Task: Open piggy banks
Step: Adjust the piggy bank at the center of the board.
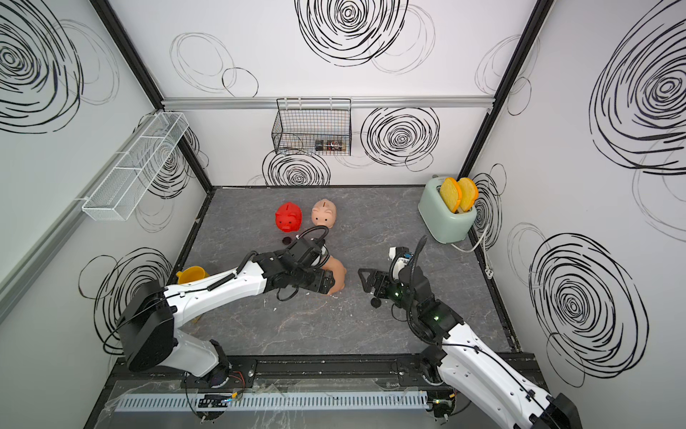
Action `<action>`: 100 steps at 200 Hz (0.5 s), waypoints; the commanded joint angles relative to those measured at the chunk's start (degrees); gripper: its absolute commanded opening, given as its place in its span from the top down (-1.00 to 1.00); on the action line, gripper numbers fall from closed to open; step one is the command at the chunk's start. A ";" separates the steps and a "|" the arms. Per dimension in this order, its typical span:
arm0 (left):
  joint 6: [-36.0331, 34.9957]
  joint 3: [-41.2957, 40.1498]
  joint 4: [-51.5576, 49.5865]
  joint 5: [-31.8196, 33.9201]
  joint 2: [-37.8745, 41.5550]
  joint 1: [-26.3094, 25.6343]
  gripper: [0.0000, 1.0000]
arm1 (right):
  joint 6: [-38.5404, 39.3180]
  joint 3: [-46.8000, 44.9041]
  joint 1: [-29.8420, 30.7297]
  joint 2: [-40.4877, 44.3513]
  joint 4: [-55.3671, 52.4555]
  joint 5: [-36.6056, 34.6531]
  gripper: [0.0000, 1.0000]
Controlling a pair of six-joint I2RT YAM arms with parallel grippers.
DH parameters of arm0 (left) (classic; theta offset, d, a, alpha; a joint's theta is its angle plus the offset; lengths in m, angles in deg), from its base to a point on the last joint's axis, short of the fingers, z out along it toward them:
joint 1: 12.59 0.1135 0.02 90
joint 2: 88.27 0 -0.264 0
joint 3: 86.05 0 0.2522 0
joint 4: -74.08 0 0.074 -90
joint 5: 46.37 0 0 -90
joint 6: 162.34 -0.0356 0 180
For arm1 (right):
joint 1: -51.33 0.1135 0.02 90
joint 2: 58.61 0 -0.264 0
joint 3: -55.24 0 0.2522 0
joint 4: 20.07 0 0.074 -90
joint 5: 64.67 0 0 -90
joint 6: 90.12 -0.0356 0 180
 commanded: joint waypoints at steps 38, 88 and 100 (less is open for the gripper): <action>-3.03 12.22 -10.57 10.27 -8.67 -5.72 -0.23 | -0.74 -3.26 -1.23 6.03 -2.06 0.30 -0.82; -3.52 17.63 -15.13 13.14 -13.10 -8.56 -0.27 | -2.61 -6.08 -2.45 11.49 -3.78 -0.64 -0.80; -3.52 18.53 -16.09 14.22 -13.92 -8.99 -0.26 | -3.23 -6.93 -2.82 12.77 -3.89 -0.47 -0.80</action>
